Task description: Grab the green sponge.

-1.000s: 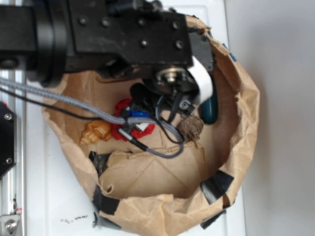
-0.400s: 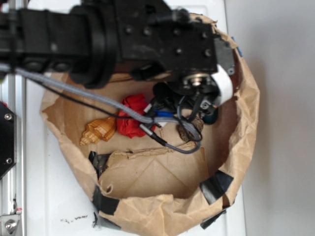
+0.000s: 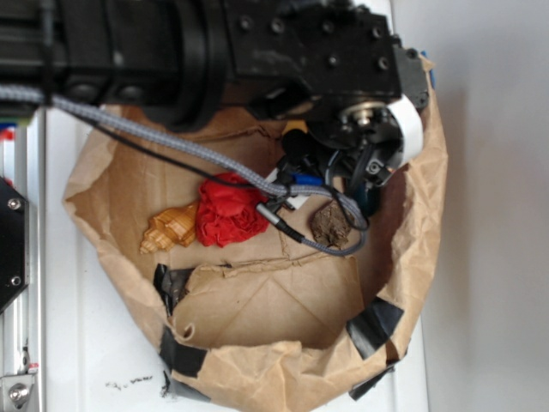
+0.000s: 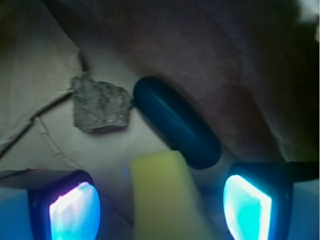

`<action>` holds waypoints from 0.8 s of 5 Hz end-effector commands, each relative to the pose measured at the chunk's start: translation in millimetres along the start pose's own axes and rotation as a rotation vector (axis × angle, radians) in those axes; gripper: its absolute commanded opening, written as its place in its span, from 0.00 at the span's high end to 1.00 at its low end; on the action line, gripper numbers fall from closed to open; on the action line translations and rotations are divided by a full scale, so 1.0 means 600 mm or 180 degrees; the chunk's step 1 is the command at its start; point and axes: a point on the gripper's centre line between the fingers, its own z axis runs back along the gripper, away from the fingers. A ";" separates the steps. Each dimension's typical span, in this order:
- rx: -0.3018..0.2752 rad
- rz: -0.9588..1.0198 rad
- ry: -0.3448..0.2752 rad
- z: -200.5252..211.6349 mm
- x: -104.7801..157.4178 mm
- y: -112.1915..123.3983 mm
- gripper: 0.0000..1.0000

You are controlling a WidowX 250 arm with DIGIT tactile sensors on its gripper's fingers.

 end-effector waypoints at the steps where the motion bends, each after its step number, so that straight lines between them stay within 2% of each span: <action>1: 0.0137 -0.0030 -0.0005 0.010 0.007 0.029 0.00; 2: 0.0052 -0.0067 0.0041 -0.001 0.003 0.025 0.00; 3: -0.0128 -0.0219 0.0158 -0.029 -0.004 0.005 0.00; 4: -0.0164 -0.0225 0.0329 -0.050 -0.014 0.005 0.00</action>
